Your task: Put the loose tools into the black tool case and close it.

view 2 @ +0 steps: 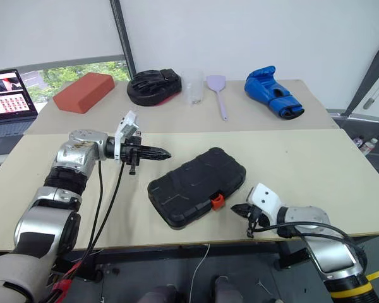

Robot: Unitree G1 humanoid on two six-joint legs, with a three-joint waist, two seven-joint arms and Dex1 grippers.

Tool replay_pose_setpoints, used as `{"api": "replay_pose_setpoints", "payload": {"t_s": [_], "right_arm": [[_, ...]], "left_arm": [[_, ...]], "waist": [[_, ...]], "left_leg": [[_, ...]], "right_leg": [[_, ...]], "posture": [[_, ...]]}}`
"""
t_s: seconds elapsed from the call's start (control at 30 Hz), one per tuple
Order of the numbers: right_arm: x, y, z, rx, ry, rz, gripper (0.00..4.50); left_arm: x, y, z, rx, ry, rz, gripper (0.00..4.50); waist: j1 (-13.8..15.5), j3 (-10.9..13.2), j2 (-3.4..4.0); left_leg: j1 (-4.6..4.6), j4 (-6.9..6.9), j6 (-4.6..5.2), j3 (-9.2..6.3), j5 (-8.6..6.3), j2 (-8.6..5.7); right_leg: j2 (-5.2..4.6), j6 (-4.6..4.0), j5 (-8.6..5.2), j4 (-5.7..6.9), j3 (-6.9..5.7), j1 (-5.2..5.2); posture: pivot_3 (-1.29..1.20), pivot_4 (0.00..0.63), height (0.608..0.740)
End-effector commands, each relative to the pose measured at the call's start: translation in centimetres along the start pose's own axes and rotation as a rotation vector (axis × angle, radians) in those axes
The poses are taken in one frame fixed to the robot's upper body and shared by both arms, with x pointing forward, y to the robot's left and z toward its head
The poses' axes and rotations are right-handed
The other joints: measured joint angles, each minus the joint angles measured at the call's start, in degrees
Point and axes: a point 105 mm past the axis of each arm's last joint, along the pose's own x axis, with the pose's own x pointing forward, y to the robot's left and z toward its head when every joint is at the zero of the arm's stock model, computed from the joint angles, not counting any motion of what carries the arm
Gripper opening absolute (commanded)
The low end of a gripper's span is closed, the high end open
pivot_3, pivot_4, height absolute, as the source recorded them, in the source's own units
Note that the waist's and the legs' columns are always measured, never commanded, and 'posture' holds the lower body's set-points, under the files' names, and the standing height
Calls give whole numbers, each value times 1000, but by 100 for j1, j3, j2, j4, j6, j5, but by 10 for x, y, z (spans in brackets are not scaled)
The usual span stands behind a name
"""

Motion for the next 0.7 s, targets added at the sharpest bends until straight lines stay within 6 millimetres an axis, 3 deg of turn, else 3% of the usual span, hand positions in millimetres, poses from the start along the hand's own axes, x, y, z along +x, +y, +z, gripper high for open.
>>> {"api": "replay_pose_setpoints", "payload": {"t_s": [0.03,0.17,0.3,0.4,0.57,0.7], "right_arm": [[11,5,14,13,-66,-35,0],[26,6,13,37,-89,-80,0],[32,0,16,64,-142,-151,0],[27,0,25,92,-222,-178,0],[7,-2,53,86,-398,-235,0],[0,3,54,68,-398,-228,0]], "left_arm": [[28,-12,-14,64,51,-12,67],[43,-12,-40,157,147,34,67],[45,-16,-51,225,199,21,67],[44,-18,-55,257,221,4,67],[43,-17,-57,312,249,-3,67],[43,-17,-61,350,272,-16,67]], "waist": [[2,0,0],[4,-6,9],[6,-7,11],[-5,-8,11],[-1,-9,14],[-6,-11,18]], "left_leg": [[2,0,0,0,0,0],[15,0,-1,1,0,1],[64,-20,-1,5,0,1],[102,-35,-44,4,-24,6],[108,-52,-35,6,-19,5],[110,-59,-14,7,-6,4]], "right_leg": [[1,-1,0,0,0,1],[3,-4,2,5,3,8],[3,-4,2,-6,8,52],[9,-2,1,-21,11,84],[12,-2,1,-20,15,80],[13,-2,1,-24,16,79]], "posture": [[0,150,740],[0,150,740],[0,150,740],[0,150,740],[0,150,740],[0,150,740]]}}
